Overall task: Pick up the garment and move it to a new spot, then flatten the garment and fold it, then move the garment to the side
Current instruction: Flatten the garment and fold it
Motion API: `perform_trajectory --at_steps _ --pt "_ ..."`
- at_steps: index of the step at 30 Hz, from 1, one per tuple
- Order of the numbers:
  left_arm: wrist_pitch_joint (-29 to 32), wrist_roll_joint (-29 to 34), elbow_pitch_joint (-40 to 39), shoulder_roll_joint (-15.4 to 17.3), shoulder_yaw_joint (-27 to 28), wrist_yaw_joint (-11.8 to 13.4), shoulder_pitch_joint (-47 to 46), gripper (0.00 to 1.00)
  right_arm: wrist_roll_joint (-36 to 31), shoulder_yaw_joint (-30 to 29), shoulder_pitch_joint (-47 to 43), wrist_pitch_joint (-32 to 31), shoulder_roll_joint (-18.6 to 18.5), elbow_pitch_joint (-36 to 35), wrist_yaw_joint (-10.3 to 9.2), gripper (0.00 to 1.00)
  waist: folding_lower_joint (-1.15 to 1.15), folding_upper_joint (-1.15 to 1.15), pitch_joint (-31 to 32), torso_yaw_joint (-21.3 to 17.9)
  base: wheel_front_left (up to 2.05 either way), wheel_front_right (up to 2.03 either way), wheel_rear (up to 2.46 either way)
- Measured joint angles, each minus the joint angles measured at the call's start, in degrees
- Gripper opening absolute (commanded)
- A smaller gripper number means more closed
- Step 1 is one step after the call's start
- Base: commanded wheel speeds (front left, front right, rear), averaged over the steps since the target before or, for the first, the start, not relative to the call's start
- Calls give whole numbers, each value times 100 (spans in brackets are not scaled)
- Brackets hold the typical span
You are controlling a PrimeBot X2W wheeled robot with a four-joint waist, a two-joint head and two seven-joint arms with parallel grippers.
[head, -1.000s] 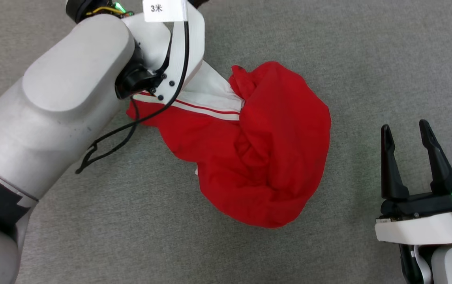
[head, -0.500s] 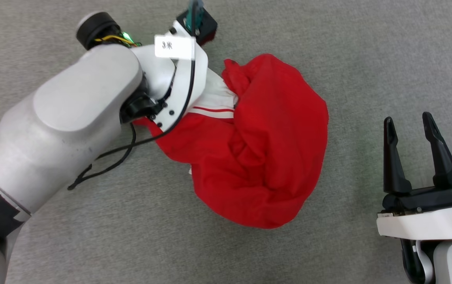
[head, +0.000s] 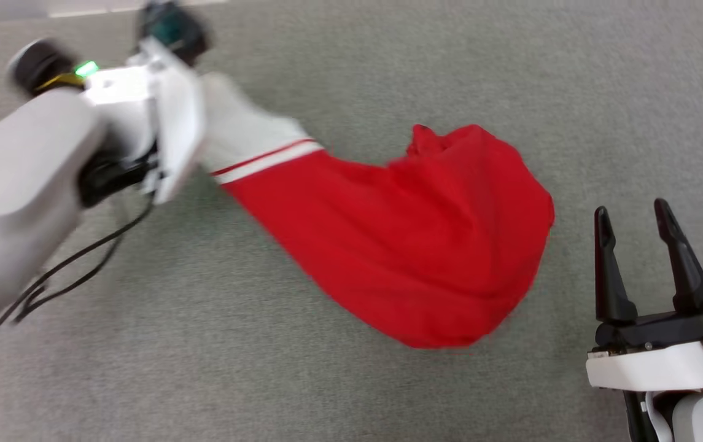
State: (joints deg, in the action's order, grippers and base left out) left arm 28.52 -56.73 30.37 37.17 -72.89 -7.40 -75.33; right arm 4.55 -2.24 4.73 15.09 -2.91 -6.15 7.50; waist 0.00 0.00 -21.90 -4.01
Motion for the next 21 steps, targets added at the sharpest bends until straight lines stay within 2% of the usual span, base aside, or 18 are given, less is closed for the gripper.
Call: perform_trajectory --at_steps 3,6,13,15,18,21 --pt "-120 -181 323 353 37 30 383 0 -8 2 -24 0 0 -1 0 100 0 0 95 117 0 0 0" --pt "-214 -393 602 564 47 77 847 0 -8 -4 -42 0 0 -1 0 100 0 0 117 153 0 0 0" --pt "-679 -755 1043 490 168 116 1455 2 -62 -53 -68 0 -1 52 0 100 0 0 154 175 0 0 0" --pt "-1007 -733 1113 408 225 145 1523 100 -121 -71 -65 0 -1 48 0 100 0 0 206 191 0 0 0" --pt "-1745 -635 1129 292 374 213 1536 100 -244 -127 -53 0 0 -1 0 100 0 0 319 225 0 0 0" --pt "-2751 -289 1062 241 482 470 1521 100 -417 -190 70 0 -5 -133 0 100 0 0 466 272 0 0 0"
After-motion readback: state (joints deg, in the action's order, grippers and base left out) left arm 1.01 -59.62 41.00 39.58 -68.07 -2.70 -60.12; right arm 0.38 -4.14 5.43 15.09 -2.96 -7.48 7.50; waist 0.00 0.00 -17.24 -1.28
